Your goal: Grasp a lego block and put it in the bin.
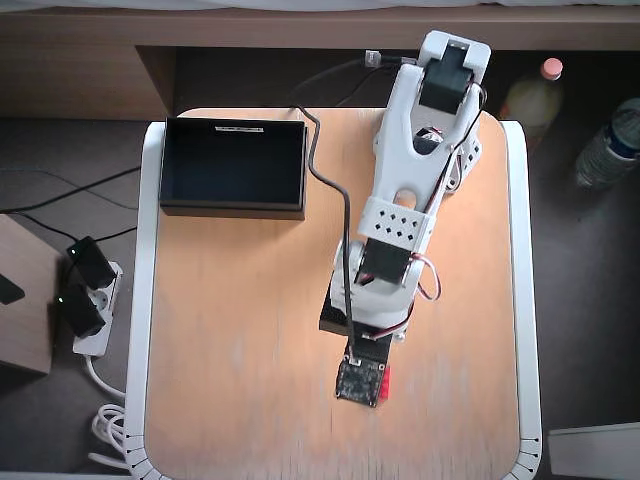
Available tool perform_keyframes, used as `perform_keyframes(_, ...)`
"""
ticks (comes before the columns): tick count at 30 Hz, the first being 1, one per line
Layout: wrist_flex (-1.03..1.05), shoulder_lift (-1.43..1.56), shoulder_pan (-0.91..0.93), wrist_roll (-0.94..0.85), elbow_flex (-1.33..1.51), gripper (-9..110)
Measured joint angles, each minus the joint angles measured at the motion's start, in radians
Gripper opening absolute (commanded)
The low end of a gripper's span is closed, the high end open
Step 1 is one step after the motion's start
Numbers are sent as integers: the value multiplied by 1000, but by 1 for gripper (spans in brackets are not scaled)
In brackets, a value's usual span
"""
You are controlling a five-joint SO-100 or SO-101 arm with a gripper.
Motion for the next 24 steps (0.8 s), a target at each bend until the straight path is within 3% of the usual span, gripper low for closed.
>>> perform_keyframes(11, -81, -202, -20, -55, -126, 8)
perform_keyframes(19, -104, -252, -58, -92, -152, 23)
perform_keyframes(24, -133, -273, -81, -101, -152, 23)
